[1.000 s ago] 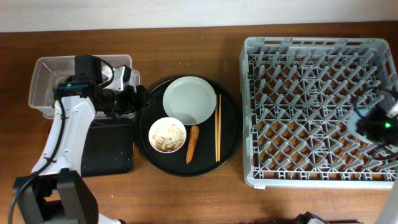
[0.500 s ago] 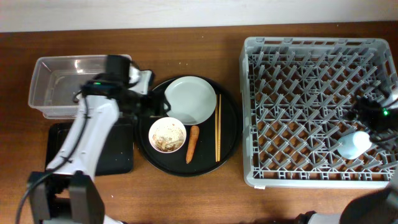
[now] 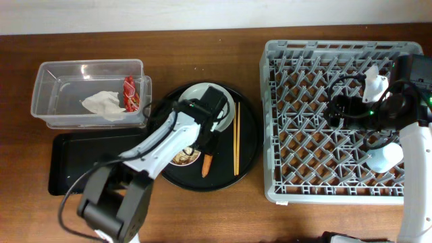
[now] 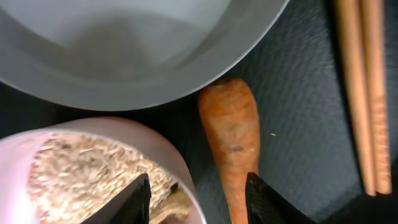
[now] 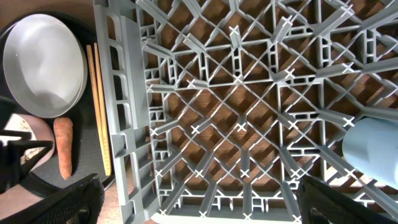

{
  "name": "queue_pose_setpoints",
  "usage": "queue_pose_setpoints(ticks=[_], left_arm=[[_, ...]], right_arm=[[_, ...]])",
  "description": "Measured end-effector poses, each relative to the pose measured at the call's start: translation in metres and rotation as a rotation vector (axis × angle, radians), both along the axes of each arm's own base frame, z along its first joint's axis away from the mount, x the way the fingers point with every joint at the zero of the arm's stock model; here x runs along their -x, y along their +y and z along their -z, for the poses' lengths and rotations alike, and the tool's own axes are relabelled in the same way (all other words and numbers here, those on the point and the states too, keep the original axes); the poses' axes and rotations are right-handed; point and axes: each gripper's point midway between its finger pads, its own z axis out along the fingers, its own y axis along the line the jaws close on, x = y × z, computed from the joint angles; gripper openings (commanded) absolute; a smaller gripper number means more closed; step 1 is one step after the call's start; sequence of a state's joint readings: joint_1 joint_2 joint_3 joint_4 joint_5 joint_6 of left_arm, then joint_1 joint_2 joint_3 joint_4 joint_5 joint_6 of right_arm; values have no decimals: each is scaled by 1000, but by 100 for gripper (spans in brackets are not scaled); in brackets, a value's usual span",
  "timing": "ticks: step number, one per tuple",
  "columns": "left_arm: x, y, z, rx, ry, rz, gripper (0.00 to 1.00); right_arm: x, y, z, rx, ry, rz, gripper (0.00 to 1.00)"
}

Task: Sort waste into correct bins and load items into the dishwasher rack
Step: 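Lift the pink bowl with the left gripper and tip scraps onto the small tray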

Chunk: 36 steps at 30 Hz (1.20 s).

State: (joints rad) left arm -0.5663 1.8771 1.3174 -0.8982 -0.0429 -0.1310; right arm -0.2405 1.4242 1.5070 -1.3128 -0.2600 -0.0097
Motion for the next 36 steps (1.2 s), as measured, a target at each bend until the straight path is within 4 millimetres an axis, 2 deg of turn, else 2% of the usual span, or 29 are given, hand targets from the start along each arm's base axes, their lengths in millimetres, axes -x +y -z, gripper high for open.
queue_pose_setpoints(ticks=[2,4,5,7,12,16,18,20,22,25,27,28,29,32,34,36], left_arm=[[4,2,10,-17,29,-9,22],[4,3,11,-18,33,-21,14],[5,3,14,-23,42,-27,13],[9,6,21,-42,67,-31,0],[13,15,21,-91,81,-47,0],[16,18,9,-106,96,-48,0],[11,24,-17,-72,46,-71,0],[9,41,-41,-52,20,-120,0],[5,73,-63,-41,-5,-212,0],[12,107,-66,-67,52,-321,0],[10,126,-66,-68,61,-388,0],[6,146,-66,-60,66,-457,0],[4,152,-65,-36,72,-484,0],[-7,175,-67,128,84,-563,0],[-12,179,-71,283,94,-549,0],[-17,191,-80,438,79,-555,0]], right_arm=[[0,0,0,1,-1,-2,98],[1,0,0,0,3,-2,98],[1,0,0,0,4,-3,99],[1,0,0,0,4,-2,98],[2,0,1,-1,7,-2,98],[2,0,1,-1,7,-2,98],[2,0,1,-1,7,-2,98],[2,0,1,-1,7,-2,98],[2,0,1,-1,7,-3,98],[2,0,1,-1,7,-2,98],[2,0,1,-1,7,-2,98],[2,0,1,-1,7,-2,98],[2,0,1,-1,7,-2,98],[2,0,1,-1,8,-3,98],[2,0,1,0,7,-2,98],[2,0,1,0,8,-2,98]])
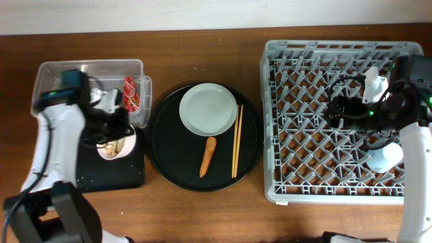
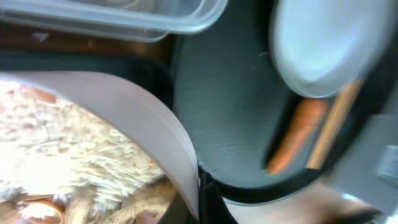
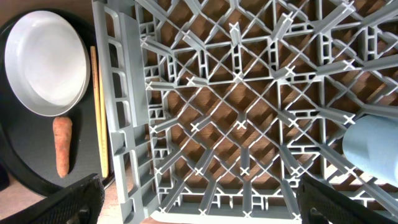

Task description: Sort waste into correct bins and load items into the dishwasher rack

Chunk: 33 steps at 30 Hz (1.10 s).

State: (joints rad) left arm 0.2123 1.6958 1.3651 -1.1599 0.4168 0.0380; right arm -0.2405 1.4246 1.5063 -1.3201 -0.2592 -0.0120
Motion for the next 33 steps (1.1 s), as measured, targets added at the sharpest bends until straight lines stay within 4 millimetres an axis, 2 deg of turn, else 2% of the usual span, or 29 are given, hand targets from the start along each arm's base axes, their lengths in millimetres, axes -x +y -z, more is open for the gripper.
queue_pose_setpoints(ticks=[4,9,10,14,20,33], left_arm=[[-6,21,-27,297,-172,-53,0],[8,52,-15,551,-336,-221,0],[18,63,-9,618,-381,-291,0],[32,84,-12,773,-567,-412,0],[33,82,-33,887,-683,-394,0],[33,82,-34,891,-689,-392,0]], right_arm=[[0,0,0,-1,0,-1,98],[0,0,0,0,1,0,98],[0,0,0,0,1,0,98],[1,0,0,-1,3,0,98],[2,0,1,-2,7,0,98],[3,1,1,-3,12,0,98]])
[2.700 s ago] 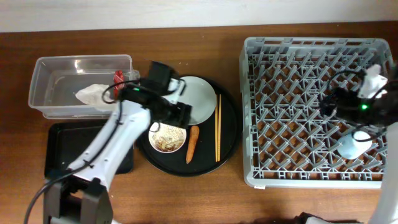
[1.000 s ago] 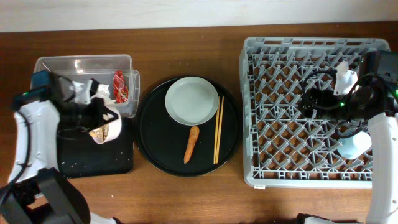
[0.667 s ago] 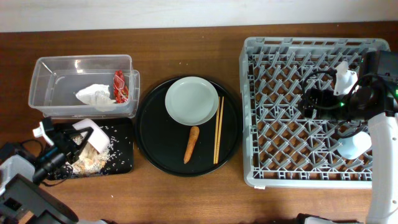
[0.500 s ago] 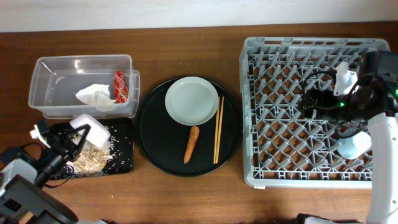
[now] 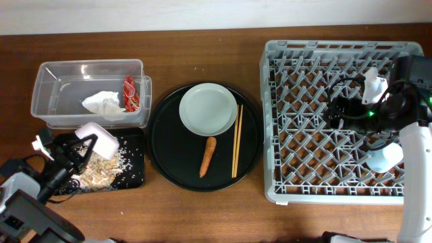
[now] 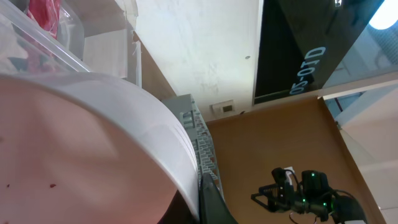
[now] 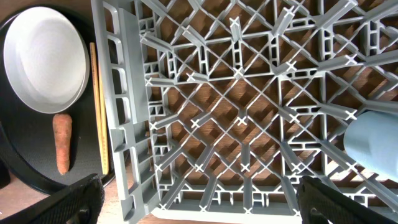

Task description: Sort waste into correct bins and load items into the dishwasher rack

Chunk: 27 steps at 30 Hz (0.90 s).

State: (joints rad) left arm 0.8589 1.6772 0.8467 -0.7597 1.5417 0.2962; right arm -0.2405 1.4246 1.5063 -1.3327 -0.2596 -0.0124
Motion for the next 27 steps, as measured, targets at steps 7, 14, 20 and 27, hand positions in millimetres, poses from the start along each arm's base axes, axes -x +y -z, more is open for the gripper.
queue_pose_setpoints(ticks=[7,14,20,27], left_arm=[[-1,-12,-3,1,1,34,0],[-5,-161,-49,-490,-113,420,0],[10,-258,68,-1088,139,625,0],[16,-265,101,-1213,195,662,42]], right_arm=[[2,0,1,-2,7,0,98],[2,1,1,-2,10,0,98],[3,1,2,-4,18,0,98],[1,21,-1,-58,5,-53,98]])
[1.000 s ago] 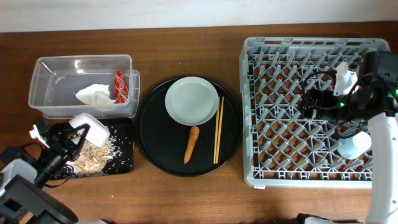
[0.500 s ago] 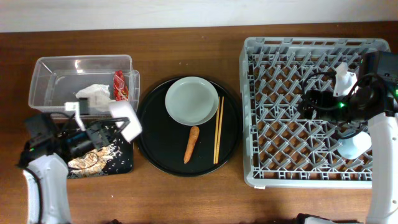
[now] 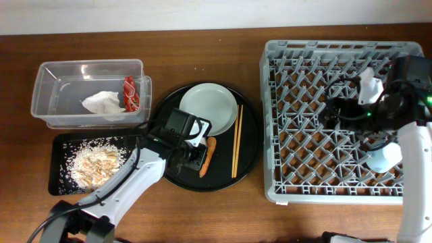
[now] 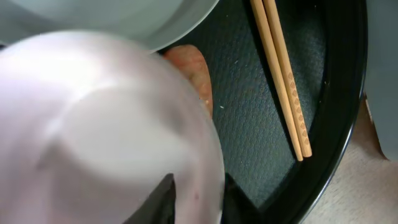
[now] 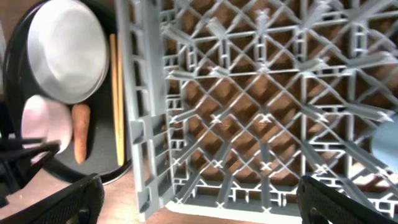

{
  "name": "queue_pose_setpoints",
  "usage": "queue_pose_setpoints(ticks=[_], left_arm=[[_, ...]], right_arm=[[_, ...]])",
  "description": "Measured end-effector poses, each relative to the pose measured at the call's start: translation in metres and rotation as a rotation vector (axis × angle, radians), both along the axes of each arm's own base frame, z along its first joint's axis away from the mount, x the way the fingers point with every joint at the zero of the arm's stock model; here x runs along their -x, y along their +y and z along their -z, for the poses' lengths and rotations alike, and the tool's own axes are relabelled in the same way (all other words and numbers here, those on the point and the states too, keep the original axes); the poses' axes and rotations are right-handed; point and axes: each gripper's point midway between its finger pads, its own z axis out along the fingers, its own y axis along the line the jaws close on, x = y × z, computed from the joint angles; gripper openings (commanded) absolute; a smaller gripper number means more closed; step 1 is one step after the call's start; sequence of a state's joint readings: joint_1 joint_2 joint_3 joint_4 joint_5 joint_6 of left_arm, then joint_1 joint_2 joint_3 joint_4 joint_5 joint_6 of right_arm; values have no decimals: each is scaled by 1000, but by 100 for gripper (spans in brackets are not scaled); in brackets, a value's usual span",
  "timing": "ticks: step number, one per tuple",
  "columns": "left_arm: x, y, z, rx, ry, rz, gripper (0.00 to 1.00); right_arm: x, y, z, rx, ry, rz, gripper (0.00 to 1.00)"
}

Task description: Sort waste into correct bins and load items into the dishwasher rack

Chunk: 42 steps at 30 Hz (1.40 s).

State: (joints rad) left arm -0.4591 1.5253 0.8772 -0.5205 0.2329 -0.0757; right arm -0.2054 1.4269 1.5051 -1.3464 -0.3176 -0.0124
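Note:
A pale pink bowl (image 4: 106, 124), with no food in it, fills the left wrist view; my left gripper (image 4: 199, 202) is shut on its rim over the round black tray (image 3: 250, 145). Right beside the bowl lies a carrot (image 3: 208, 156). A white plate (image 3: 208, 108) and a pair of chopsticks (image 3: 236, 140) rest on the same tray. Food scraps (image 3: 94, 165) lie on the black rectangular tray (image 3: 61, 185). My right gripper (image 5: 199, 199) hangs open above the grey dishwasher rack (image 3: 304, 182). A blue cup (image 3: 381, 158) stands in the rack.
A clear plastic bin (image 3: 47, 74) at the back left holds a crumpled tissue (image 3: 101, 104) and a red wrapper (image 3: 129, 93). The rack's tall wall (image 5: 140, 124) borders the round tray on the right.
My left gripper, with the bowl, has moved from over the rectangular tray at the far left to the round tray, beside the carrot. The right arm has shifted slightly over the rack.
My left gripper stood open round the rim of the food-filled pink bowl on the round tray. Then it held the bowl over the rectangular tray. Then the bowl was tipped there with scraps beneath it. Now the bowl, with no food, is back over the round tray.

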Motion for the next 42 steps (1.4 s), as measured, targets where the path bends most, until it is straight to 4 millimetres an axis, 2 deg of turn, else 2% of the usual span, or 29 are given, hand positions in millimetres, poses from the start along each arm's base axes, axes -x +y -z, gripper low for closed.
queue_pose_setpoints(ticks=[1,2,3,4,5,6,7,8,9,10,11,12,13,15,16,19,23,26,28,31,34,35,36,37,38,39,40,41,42], left_arm=[[3,1,-2,-6,18,0,55],[-1,4,-16,0,3,-8,63],[-5,8,-32,15,-20,-29,64],[-10,21,-57,36,-56,-70,64],[-16,42,-86,59,-119,-137,64],[-17,60,-102,72,-150,-190,65],[-16,106,-123,62,-200,-334,72],[-13,136,-133,61,-217,-432,76],[-9,169,-136,53,-218,-549,76],[-5,206,-137,43,-213,-697,77],[-2,224,-137,42,-208,-777,77],[-2,229,-135,46,-200,-810,77],[-2,230,-133,48,-186,-819,77],[-6,231,-119,47,-132,-828,77],[-7,231,-113,46,-109,-828,77],[-8,232,-108,44,-89,-828,77],[-8,232,-108,45,-88,-831,77],[-8,232,-108,46,-88,-831,77],[-8,232,-108,46,-88,-831,77],[-8,232,-108,46,-88,-831,77],[-8,232,-108,45,-88,-831,77],[-8,232,-108,45,-88,-831,77],[-8,232,-108,45,-88,-831,77],[-8,232,-108,46,-87,-831,77],[-8,232,-108,46,-87,-831,77],[-8,232,-108,46,-88,-831,77],[-8,232,-108,46,-88,-831,77],[-8,232,-108,46,-88,-831,77],[-8,231,-108,47,-87,-830,77]], right_arm=[[-3,18,-1,-3,-14,-62,98],[-8,41,-4,-10,-41,-132,98],[-11,51,-5,-12,-56,-157,98],[-15,71,-7,-17,-81,-207,98],[-14,89,-5,-25,-79,-254,98],[-17,112,-1,-33,-83,-304,98],[-16,151,15,-51,-41,-395,99],[-17,198,43,-57,11,-486,99],[-23,226,60,-65,11,-519,93],[-20,247,80,-63,54,-550,81],[-16,277,113,-61,99,-592,72],[-12,291,130,-59,126,-606,65],[-9,314,155,-56,135,-644,60],[0,330,196,-4,180,-655,31],[4,332,209,20,200,-652,16],[3,328,215,41,214,-620,9],[-13,318,205,35,200,-569,23],[-10,315,203,39,213,-570,25],[-8,314,201,41,219,-571,21],[-6,312,197,42,226,-568,4],[-2,309,198,52,247,-566,4],[1,306,190,55,250,-564,4],[3,303,177,54,241,-569,4],[-1,293,154,77,196,-555,4],[-10,277,127,108,126,-520,4],[-28,251,92,158,20,-450,4],[-58,202,33,228,-157,-302,4],[-72,166,3,294,-247,-197,4],[-84,109,-22,413,-312,-40,4]])
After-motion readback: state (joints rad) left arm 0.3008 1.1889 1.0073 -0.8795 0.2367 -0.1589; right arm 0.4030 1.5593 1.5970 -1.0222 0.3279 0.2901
